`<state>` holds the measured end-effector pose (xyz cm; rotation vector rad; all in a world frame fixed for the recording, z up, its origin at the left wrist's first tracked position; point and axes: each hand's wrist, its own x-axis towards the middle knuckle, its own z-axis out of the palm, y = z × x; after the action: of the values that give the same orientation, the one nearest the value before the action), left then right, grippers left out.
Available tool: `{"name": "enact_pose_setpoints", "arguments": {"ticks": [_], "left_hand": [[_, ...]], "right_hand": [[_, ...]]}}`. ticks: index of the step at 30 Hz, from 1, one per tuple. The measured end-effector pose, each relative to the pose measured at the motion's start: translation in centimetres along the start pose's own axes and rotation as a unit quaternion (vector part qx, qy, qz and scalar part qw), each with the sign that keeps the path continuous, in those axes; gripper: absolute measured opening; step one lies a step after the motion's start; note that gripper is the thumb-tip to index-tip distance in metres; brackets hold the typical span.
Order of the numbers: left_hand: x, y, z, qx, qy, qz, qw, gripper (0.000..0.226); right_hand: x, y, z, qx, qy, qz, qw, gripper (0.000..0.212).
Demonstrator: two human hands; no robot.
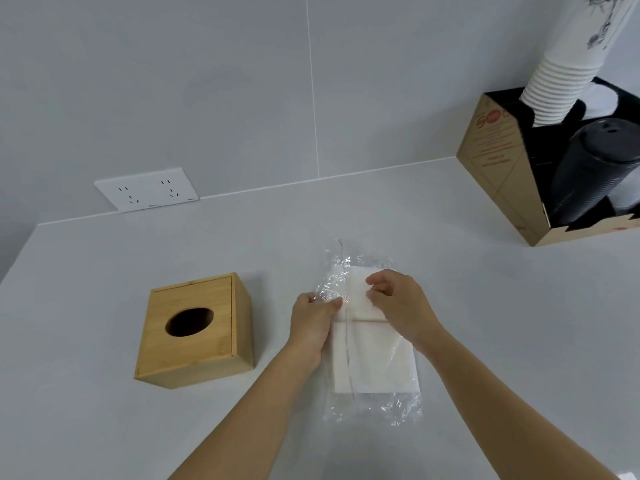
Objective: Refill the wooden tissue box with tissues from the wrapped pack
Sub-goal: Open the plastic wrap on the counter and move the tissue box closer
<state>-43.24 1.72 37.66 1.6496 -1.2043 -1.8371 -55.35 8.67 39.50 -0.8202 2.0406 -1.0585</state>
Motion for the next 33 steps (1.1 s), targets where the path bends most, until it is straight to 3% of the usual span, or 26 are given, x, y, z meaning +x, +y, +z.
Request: {"name": "enact_pose_setpoints", "arguments": {"ticks": [3,5,9,11,13,14,16,19,21,24,26,29,33], "left_hand": [[-0.3,-0.1,0.5,0.0,-0.003,0.0,1.0,0.019],[-0.6,0.2,0.6,0.036,-0.002,0.016,0.999,0.032],[-1.1,0.7,0.6,0.219,0.052,0.05,0.973,0.111],[-1.1,0.7,0.6,0.288,0.038,0.067,0.955,0.122],[-1.0,0.7,0.6,0.298,0.006,0.069,0.952,0.116],[-0.8,0.7,0.6,0.282,-0.008,0.062,0.957,0.108],[-0.3,0.9,0.4,0.234,-0.011,0.036,0.971,0.082],[-0.1,1.0,0.1,0.149,0.012,-0.013,0.989,0.041],[-0.3,0.5,0.0,0.082,0.006,-0.045,0.996,0.041],[-0.9,-0.3,0.3,-0.013,-0.029,-0.087,0.996,0.044],[-1.6,-0.5,0.6,-0.061,-0.053,-0.113,0.99,0.033],[-3.5,-0.5,0.9,-0.06,-0.08,-0.148,0.984,0.011],[-5.0,-0.9,1.5,-0.085,-0.106,-0.198,0.971,0.024]], "right_hand": [[0.0,0.7,-0.1,-0.082,0.075,-0.021,0.994,0.023],[-0.1,1.0,-0.4,-0.104,0.13,-0.021,0.986,0.022],[-0.2,1.4,-1.1,-0.13,0.11,0.059,0.984,0.043],[-0.3,1.6,-1.4,-0.098,0.066,0.11,0.987,0.05],[-0.2,2.0,-1.7,-0.046,0.045,0.137,0.988,0.039],[-0.2,2.2,-1.9,-0.028,0.043,0.142,0.989,0.045],[-0.2,2.2,-2.1,-0.015,0.03,0.138,0.99,0.059],[-0.2,2.1,-1.9,0.018,0.014,0.14,0.99,0.054],[0.1,2.2,-1.9,0.029,0.012,0.137,0.99,0.038],[1.0,1.9,-2.3,0.012,0.019,0.118,0.993,0.037],[2.1,1.5,-2.5,-0.025,0.014,0.099,0.995,0.03],[3.5,1.1,-2.4,-0.108,-0.003,0.074,0.991,0.029],[4.5,0.5,-1.6,-0.194,-0.033,0.025,0.98,0.036]]}}
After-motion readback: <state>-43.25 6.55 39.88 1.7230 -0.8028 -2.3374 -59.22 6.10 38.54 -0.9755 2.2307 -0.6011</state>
